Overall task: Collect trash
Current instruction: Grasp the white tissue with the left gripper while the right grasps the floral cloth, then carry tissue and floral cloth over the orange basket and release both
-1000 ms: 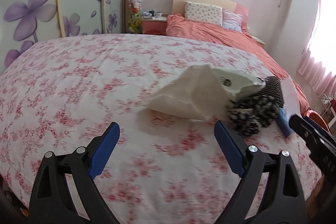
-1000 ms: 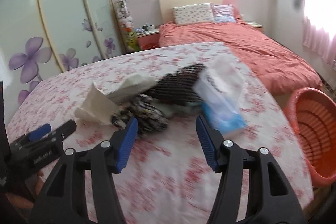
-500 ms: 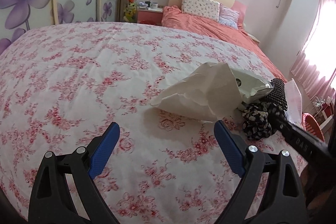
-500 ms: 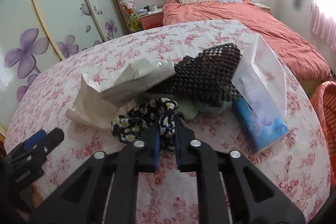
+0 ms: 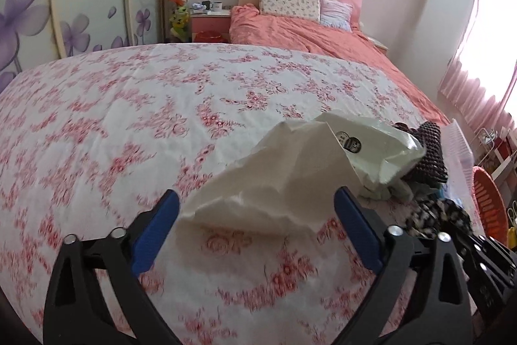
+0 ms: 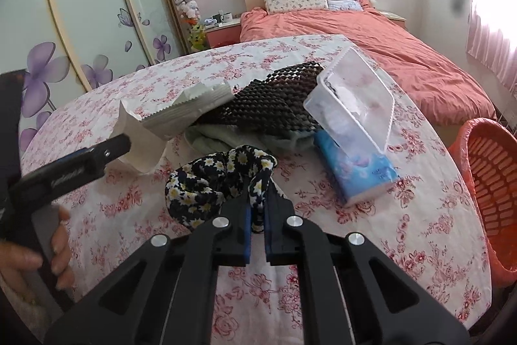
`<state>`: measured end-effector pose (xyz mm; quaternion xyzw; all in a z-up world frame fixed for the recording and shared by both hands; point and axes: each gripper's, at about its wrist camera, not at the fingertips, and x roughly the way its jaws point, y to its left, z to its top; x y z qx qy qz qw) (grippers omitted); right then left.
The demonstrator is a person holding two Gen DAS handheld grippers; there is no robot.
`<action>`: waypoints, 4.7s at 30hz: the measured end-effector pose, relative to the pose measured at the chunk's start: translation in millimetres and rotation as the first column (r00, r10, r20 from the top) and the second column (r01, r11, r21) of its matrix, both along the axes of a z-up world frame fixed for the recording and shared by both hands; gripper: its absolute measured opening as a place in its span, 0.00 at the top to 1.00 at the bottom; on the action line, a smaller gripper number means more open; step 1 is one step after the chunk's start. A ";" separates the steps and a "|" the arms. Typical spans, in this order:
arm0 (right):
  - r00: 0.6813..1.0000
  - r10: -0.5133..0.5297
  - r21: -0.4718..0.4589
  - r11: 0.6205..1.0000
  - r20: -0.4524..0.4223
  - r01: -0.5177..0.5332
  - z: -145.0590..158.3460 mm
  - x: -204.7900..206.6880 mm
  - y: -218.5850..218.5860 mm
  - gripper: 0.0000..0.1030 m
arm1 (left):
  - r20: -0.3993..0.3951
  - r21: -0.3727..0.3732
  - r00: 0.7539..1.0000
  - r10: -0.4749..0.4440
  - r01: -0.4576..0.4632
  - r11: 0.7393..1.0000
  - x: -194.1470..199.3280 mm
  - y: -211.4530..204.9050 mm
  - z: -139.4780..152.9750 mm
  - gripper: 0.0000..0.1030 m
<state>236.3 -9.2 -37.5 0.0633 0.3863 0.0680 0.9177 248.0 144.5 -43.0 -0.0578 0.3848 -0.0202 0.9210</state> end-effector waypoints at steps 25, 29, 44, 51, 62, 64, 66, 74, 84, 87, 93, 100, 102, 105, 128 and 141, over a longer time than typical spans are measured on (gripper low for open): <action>1.000 -0.002 0.001 1.000 0.001 0.002 3.2 -2.4 -1.9 0.93 | -0.043 -0.023 0.998 -0.054 0.053 0.998 10.2 -1.6 -11.8 0.78; 1.000 -0.007 0.000 1.000 0.002 0.007 5.0 -4.3 -4.8 0.93 | -0.043 -0.018 0.997 -0.059 0.059 0.998 8.4 -2.8 -11.7 0.78; 0.999 -0.011 0.002 1.000 0.030 0.010 20.6 -24.5 -6.0 0.93 | 0.034 -0.082 0.996 -0.081 0.083 0.993 -24.9 4.5 11.5 0.97; 0.999 -0.015 0.006 1.000 0.039 0.015 25.9 -32.4 -8.0 0.93 | 0.051 -0.105 0.995 -0.088 0.093 0.990 -43.6 5.6 17.1 0.97; 0.994 -0.049 0.007 0.999 0.097 0.048 45.6 -58.4 -25.2 0.93 | 0.102 -0.104 0.989 -0.105 0.116 0.988 -66.2 -8.6 38.4 0.97; 0.992 -0.063 0.002 0.998 0.110 0.063 49.2 -65.4 -31.0 0.93 | 0.110 -0.101 0.987 -0.118 0.129 0.986 -70.2 -15.9 42.6 0.97; 0.990 -0.077 -0.003 0.997 0.121 0.078 51.8 -72.2 -37.2 0.93 | 0.118 -0.094 0.984 -0.130 0.142 0.985 -73.4 -23.6 46.4 0.97; 0.974 -0.160 -0.004 0.987 0.162 0.162 62.6 -96.4 -75.6 0.93 | 0.147 -0.087 0.968 -0.201 0.215 0.973 -84.9 -62.6 58.4 0.97; 0.917 -0.328 -0.038 0.938 0.227 0.345 72.2 -122.0 -141.1 0.93 | 0.173 -0.096 0.933 -0.314 0.334 0.938 -93.4 -124.9 66.0 0.97; 0.893 -0.386 -0.049 0.912 0.233 0.407 72.3 -126.1 -161.7 0.93 | 0.173 -0.101 0.920 -0.351 0.371 0.923 -94.1 -145.4 65.9 0.97; 0.846 -0.482 -0.052 0.862 0.230 0.505 67.0 -133.0 -202.4 0.93 | 0.168 -0.108 0.892 -0.419 0.439 0.892 -93.0 -187.2 61.3 0.97; 0.803 -0.553 -0.040 0.818 0.222 0.574 56.0 -139.6 -241.4 0.93 | 0.160 -0.113 0.863 -0.479 0.498 0.860 -93.8 -226.0 56.9 0.97; 0.792 -0.571 -0.032 0.806 0.217 0.591 51.7 -141.1 -253.3 0.93 | 0.154 -0.119 0.856 -0.493 0.511 0.851 -92.3 -238.2 53.9 0.97; 0.780 -0.590 -0.022 0.794 0.209 0.607 48.0 -141.4 -269.6 0.93 | 0.143 -0.129 0.847 -0.511 0.528 0.839 -89.8 -253.6 49.4 0.97; 0.748 -0.646 0.030 0.759 0.151 0.650 21.7 -108.5 -326.8 0.93 | 0.056 -0.131 0.796 -0.602 0.604 0.786 -69.2 -340.0 24.4 0.97; 0.746 -0.650 0.074 0.759 0.142 0.647 14.9 -106.4 -340.3 0.67 | -0.004 -0.149 0.801 -0.598 0.591 0.793 -61.5 -351.8 8.7 0.78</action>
